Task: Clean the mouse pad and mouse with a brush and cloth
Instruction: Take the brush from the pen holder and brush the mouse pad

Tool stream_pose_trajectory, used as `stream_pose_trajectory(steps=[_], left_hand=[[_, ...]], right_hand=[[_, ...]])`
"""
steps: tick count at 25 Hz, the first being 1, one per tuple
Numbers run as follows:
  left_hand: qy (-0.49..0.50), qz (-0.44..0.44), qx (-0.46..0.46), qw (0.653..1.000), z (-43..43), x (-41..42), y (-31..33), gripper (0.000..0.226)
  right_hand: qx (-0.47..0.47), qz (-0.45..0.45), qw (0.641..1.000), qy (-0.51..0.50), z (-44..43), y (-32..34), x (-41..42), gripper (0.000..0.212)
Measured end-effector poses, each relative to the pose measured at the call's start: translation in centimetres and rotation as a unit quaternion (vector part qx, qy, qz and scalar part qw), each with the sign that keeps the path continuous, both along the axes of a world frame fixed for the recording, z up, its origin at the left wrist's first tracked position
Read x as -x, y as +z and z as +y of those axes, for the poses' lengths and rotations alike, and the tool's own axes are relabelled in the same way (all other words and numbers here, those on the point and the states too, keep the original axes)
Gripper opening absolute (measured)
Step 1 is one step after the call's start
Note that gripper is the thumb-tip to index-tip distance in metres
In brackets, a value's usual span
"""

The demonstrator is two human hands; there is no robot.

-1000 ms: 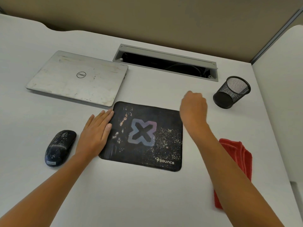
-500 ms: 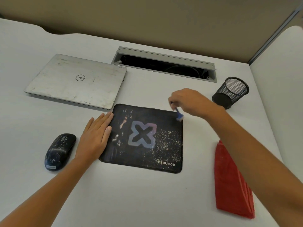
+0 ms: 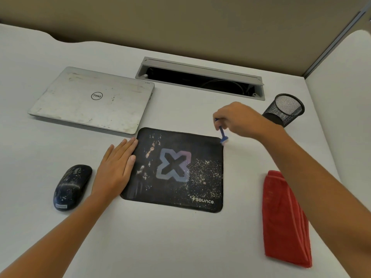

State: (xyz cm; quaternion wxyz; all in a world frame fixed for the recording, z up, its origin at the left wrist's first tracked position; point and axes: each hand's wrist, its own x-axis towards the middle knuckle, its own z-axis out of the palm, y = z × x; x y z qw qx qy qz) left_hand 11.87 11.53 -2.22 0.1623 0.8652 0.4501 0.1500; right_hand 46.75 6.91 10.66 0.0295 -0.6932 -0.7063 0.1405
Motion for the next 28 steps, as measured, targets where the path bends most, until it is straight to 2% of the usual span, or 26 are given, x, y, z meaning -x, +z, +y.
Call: stream_pose_trajectory(steps=[3,6,8,11,15,17,19,24,28], left_hand=[[-0.001,-0.002,-0.001,1.000,-0.1,0.1,0.0,0.052],[-0.003,-0.003,0.002,1.000,-0.1,0.1,0.0,0.052],[-0.004,-0.005,0.000,1.000,0.0,0.1,0.0,0.052],[-0.002,-0.006,-0.001,1.000,-0.1,0.1,0.0,0.052],[0.000,-0.005,-0.003,1.000,-0.2,0.0,0.1,0.052],[-0.002,-0.003,-0.005,1.000,-0.1,0.1,0.0,0.052],[-0.003,-0.002,-0.004,1.000,-0.1,0.1,0.0,0.053],[-0.003,0.003,-0.002,1.000,0.0,0.1,-0.2,0.053],[-0.003,0.001,-0.002,1.000,0.0,0.1,-0.2,0.053]], right_hand=[[-0.065,0.071,0.995,-0.041,-0.3,-0.2,0.3,0.021],[-0.013,0.109,0.993,-0.053,-1.3,-0.7,0.9,0.024],[-0.027,0.136,0.987,-0.087,-2.2,-0.8,0.7,0.024],[-0.104,0.091,0.978,-0.158,-3.9,-1.7,1.0,0.020],[-0.112,0.134,0.967,-0.184,-6.4,-2.5,2.0,0.022],[-0.144,0.105,0.962,-0.206,-7.0,-2.8,1.9,0.021],[-0.134,0.066,0.965,-0.218,-7.5,-3.2,2.1,0.021],[-0.177,0.104,0.940,-0.272,-8.0,-3.1,2.1,0.022],[-0.144,0.119,0.945,-0.268,-8.0,-3.6,2.6,0.022]])
